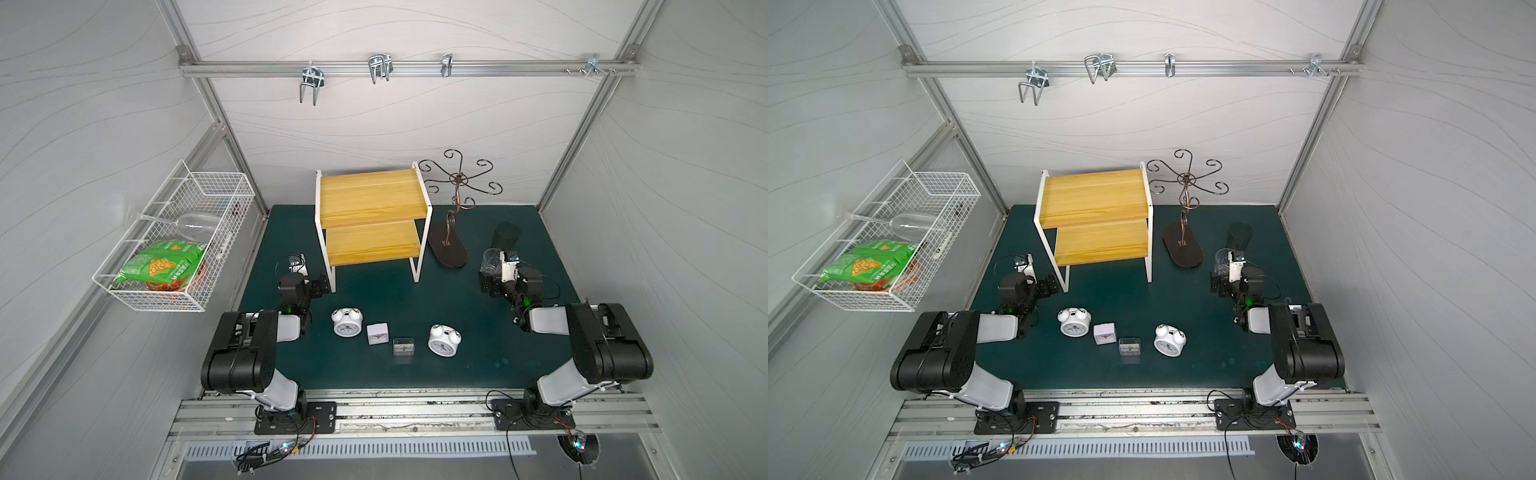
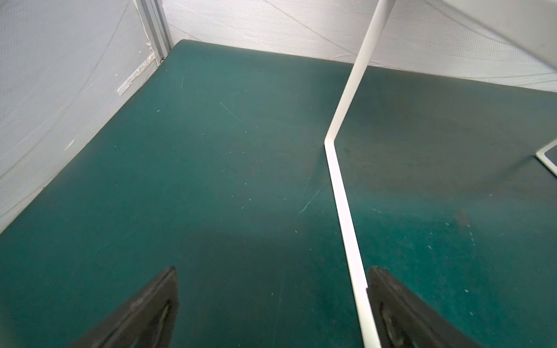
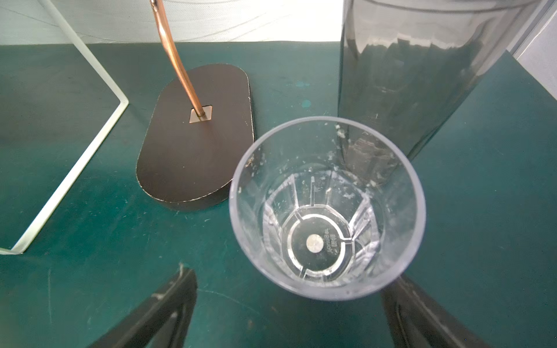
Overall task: Place the alarm clocks on the shelf by style
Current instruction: Pick up the alarm from the center of the board.
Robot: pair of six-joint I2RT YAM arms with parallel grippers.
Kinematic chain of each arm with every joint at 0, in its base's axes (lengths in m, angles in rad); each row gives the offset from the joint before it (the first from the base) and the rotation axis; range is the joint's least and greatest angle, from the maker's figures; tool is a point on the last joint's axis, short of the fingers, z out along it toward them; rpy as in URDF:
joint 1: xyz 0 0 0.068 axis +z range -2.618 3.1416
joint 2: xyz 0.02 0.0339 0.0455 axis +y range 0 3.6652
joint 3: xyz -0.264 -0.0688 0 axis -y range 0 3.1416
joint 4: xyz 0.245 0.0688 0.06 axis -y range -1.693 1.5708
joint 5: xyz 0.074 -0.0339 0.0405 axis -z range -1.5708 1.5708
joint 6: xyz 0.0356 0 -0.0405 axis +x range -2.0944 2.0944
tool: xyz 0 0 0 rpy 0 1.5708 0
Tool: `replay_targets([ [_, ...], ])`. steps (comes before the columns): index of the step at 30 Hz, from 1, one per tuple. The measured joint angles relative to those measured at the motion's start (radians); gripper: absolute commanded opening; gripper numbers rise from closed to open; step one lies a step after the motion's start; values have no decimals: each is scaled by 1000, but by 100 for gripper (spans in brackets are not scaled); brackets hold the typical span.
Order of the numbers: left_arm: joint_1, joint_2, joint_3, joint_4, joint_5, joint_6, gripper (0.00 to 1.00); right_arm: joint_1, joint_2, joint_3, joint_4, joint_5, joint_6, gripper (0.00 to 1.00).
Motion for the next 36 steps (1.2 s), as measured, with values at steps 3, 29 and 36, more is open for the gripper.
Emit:
replay_targets([
  [3,0,0,0,0,0,0,100,0,0,0,0,0,0,99],
  [29,0,-2,0,-10,1,2,100,32,-87,41,-140,42,-3,99],
  [36,0,-58,31,-116,30,18,100,122,-311,134,-390,113,12,99],
])
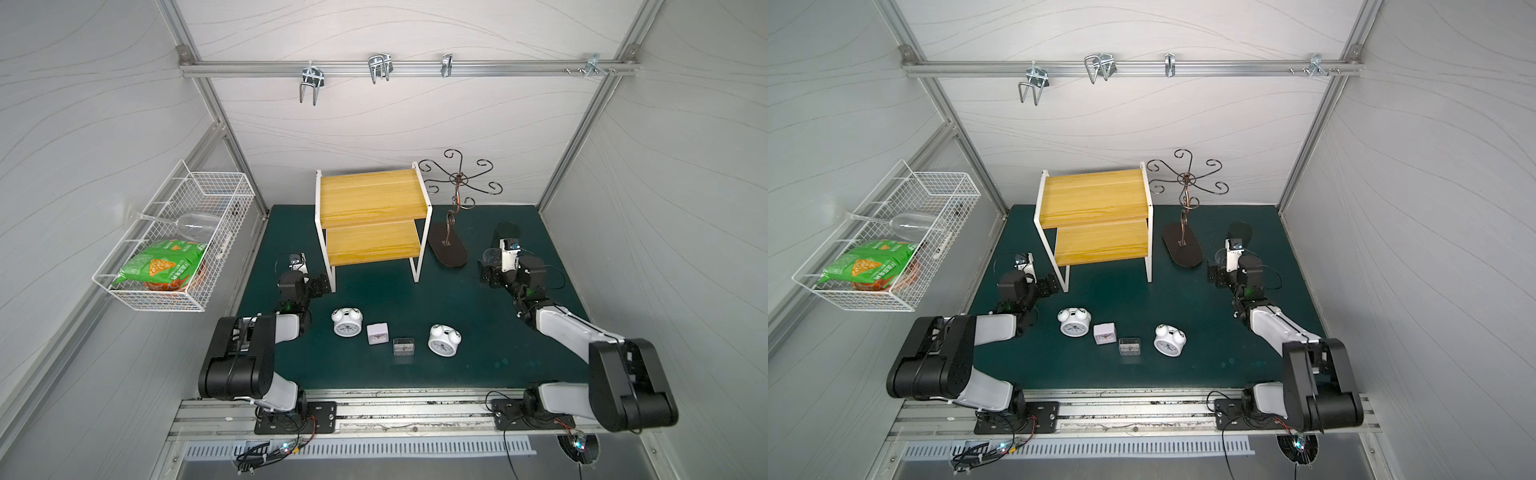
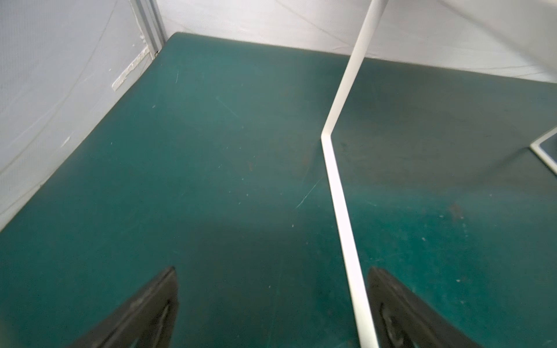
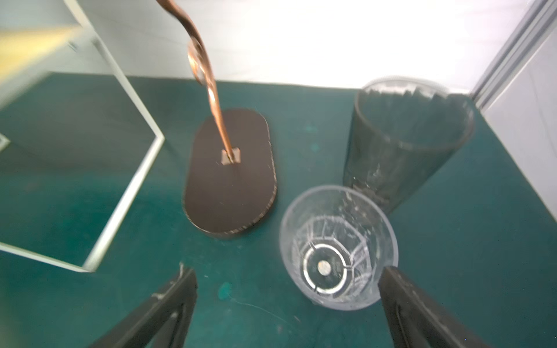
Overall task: Place the alarm clocks on the shelf by style
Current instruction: Pick up the alarm from the center of the board.
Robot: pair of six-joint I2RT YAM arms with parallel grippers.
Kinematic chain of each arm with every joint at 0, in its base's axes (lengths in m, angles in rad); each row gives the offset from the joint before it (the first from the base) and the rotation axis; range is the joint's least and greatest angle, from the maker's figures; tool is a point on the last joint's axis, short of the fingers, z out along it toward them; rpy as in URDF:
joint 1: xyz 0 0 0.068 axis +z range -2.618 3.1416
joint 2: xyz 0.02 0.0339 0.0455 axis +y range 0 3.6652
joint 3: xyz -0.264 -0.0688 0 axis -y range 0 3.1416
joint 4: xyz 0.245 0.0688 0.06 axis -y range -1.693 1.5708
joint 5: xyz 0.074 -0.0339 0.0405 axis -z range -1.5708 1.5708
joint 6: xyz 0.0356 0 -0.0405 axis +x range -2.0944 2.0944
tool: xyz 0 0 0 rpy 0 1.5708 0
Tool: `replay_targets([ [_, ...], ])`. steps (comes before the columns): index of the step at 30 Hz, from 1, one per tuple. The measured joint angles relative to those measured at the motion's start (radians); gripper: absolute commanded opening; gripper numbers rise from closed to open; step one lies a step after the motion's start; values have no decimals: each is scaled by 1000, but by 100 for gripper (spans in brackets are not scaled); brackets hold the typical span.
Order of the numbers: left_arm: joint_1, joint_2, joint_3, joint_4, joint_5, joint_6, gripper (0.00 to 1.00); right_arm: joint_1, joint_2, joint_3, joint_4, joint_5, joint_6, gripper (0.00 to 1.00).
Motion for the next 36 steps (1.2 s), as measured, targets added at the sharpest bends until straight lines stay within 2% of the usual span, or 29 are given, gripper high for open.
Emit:
replay_targets([
  [4,0,-53,3,-46,37,16,100,126,-115,51,-167,98,35,99],
  [10,1,-163,25,-203,111,39,100,303,-188,180,-484,283,206,99],
  [18,13,-394,37,-428,213,91,100,652,-261,208,-743,537,436,99],
  [23,2,-470,60,-549,301,113,100,822,-249,228,-872,670,585,99],
  [30,2,-481,66,-644,319,136,100,1051,-184,312,-1040,840,833,99],
  [36,2,-515,97,-761,348,152,100,1265,-48,418,-1261,977,1228,99],
])
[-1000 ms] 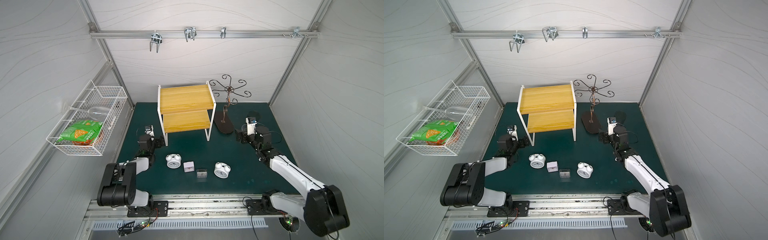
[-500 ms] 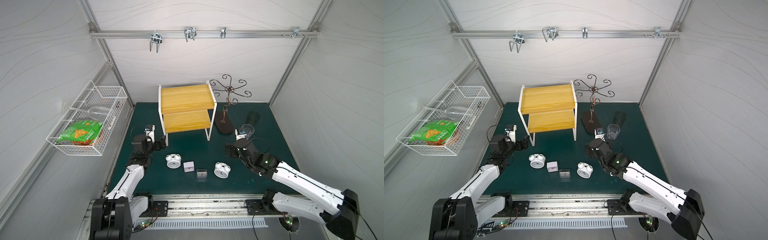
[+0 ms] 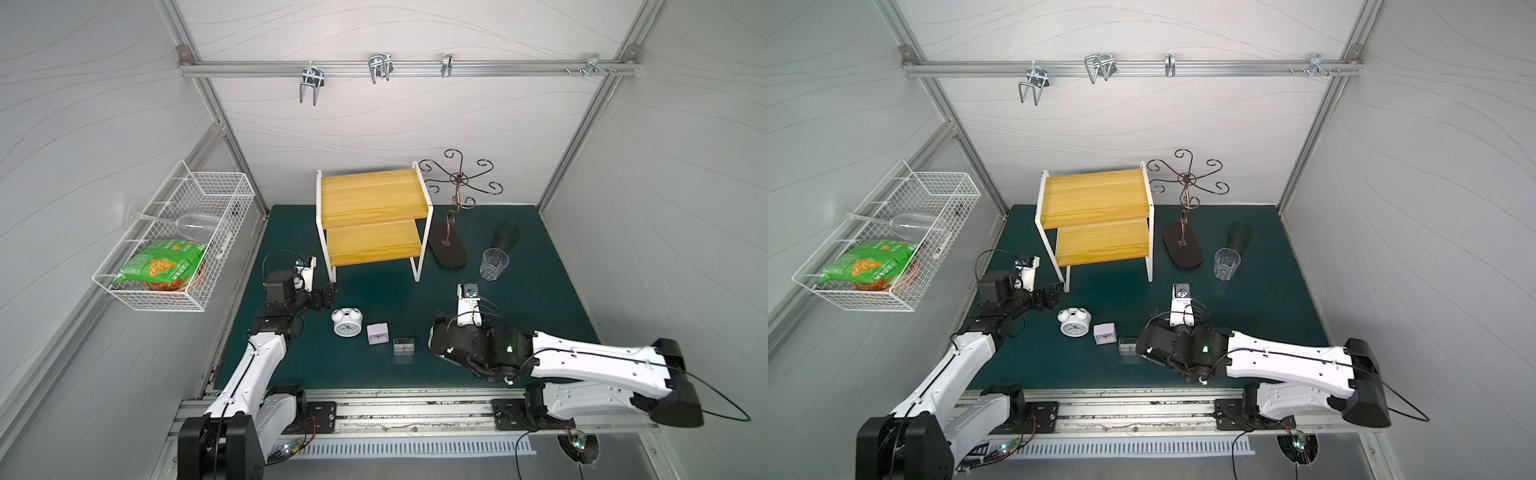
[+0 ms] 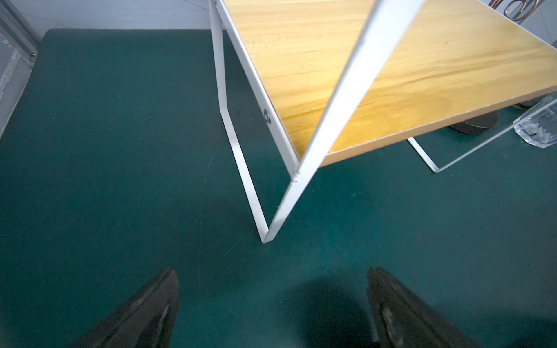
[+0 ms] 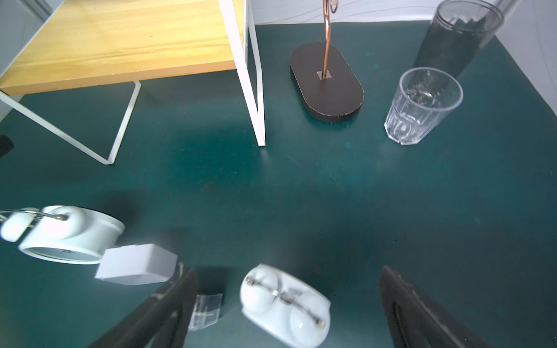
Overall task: Place the alarm clocks on the shelf by style
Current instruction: Pick up the alarm from the center of the board.
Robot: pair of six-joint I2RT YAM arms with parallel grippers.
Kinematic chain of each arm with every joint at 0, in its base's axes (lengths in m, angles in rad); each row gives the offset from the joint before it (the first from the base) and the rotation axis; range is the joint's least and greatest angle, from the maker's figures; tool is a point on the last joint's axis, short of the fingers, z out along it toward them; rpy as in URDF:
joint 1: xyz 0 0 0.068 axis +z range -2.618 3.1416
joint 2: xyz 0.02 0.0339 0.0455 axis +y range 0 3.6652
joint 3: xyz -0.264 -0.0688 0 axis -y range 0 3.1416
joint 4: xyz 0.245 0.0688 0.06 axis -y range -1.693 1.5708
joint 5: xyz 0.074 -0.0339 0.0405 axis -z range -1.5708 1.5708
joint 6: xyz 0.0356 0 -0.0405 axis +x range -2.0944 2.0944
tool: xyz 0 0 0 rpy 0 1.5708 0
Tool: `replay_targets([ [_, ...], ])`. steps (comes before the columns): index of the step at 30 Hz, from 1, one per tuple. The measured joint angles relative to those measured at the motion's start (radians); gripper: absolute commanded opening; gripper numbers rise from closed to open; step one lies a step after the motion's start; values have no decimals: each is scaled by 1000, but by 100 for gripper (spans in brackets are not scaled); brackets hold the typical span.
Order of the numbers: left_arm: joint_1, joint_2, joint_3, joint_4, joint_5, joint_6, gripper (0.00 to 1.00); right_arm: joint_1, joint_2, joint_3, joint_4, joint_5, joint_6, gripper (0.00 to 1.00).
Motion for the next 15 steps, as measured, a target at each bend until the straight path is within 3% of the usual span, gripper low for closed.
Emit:
replay_targets([
  [8,0,-57,10,-93,22,32,100,172,337,207,-483,72,620,99],
  [15,0,-87,8,-117,30,39,100,280,557,304,-644,74,808,99],
])
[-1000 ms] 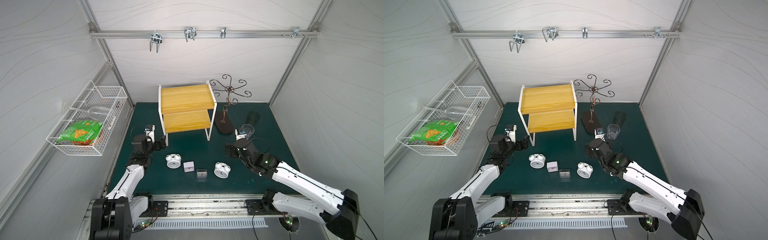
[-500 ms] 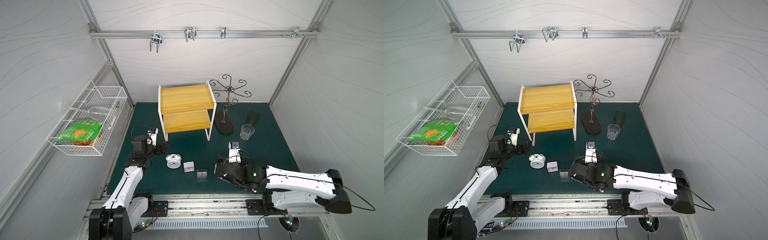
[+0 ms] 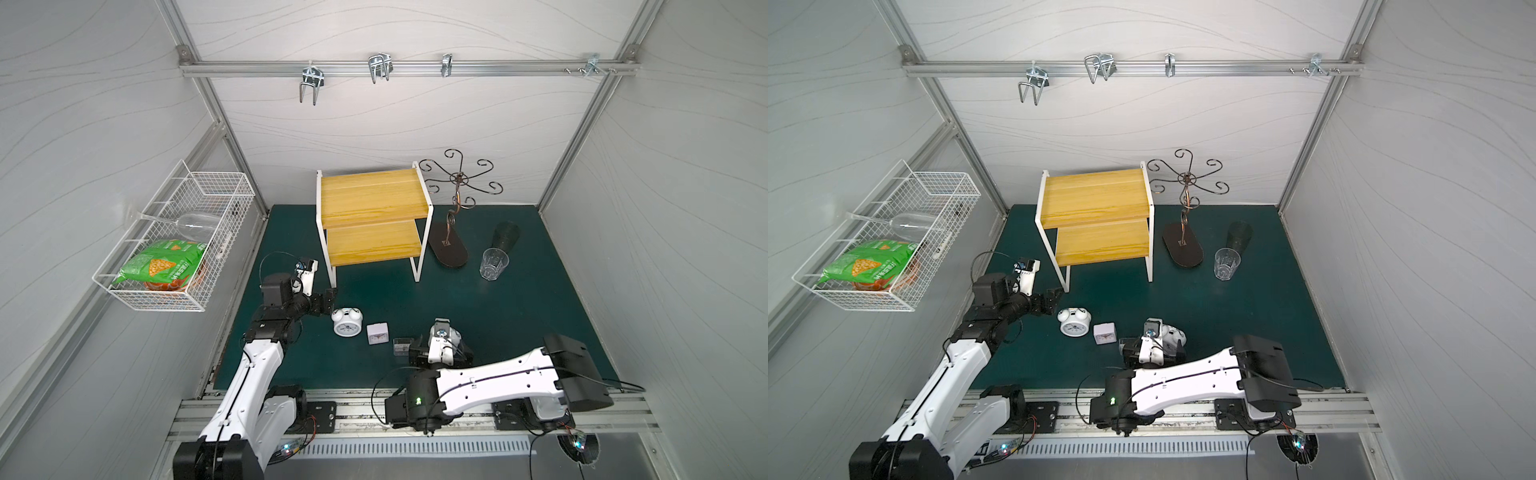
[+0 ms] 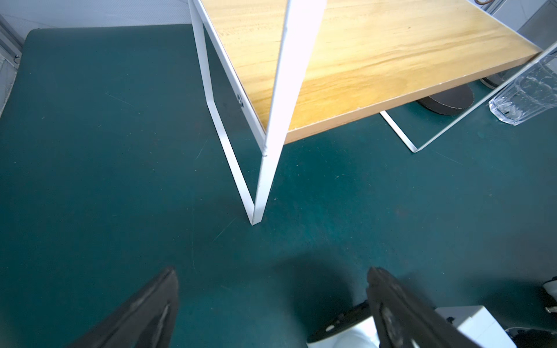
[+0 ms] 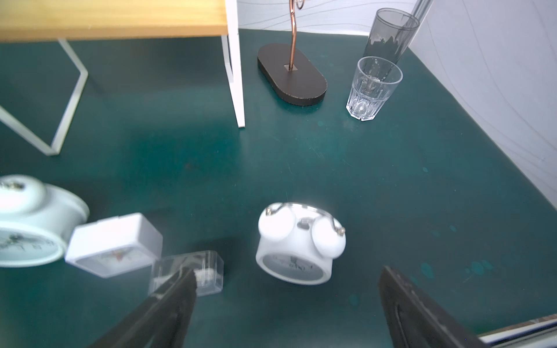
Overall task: Place the alarm clocks on the shelf by style
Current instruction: Pick up the alarm from the center of the board.
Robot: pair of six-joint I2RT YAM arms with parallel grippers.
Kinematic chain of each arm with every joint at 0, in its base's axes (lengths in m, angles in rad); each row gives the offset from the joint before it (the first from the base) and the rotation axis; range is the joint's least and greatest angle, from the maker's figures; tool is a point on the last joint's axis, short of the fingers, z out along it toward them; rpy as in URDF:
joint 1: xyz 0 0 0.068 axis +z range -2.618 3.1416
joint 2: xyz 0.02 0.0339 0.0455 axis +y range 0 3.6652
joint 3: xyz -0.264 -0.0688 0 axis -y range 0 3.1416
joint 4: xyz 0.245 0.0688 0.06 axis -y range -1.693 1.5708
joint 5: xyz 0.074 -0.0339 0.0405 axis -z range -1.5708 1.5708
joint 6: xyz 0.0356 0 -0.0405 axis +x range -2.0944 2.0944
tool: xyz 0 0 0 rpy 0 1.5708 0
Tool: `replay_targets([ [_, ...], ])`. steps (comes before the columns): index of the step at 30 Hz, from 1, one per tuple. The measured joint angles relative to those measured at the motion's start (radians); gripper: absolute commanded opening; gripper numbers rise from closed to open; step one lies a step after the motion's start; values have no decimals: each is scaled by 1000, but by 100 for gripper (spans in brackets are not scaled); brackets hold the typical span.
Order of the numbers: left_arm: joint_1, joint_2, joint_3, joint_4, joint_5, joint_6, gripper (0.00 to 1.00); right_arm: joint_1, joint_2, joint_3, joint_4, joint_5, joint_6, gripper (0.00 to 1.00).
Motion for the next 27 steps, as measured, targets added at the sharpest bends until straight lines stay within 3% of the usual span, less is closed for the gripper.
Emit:
replay_targets([
  [7,0,-6,-3,-1,10,0,100,6,18,-62,-2,-5,43,99],
  [13,0,-7,-3,-2,15,0,100,-30,-10,-227,214,-47,54,99],
  [18,0,-7,-3,-19,39,12,100,-42,-8,-246,291,-55,56,99],
  [27,0,-14,14,-179,200,149,100,-64,13,-275,365,-26,56,99],
])
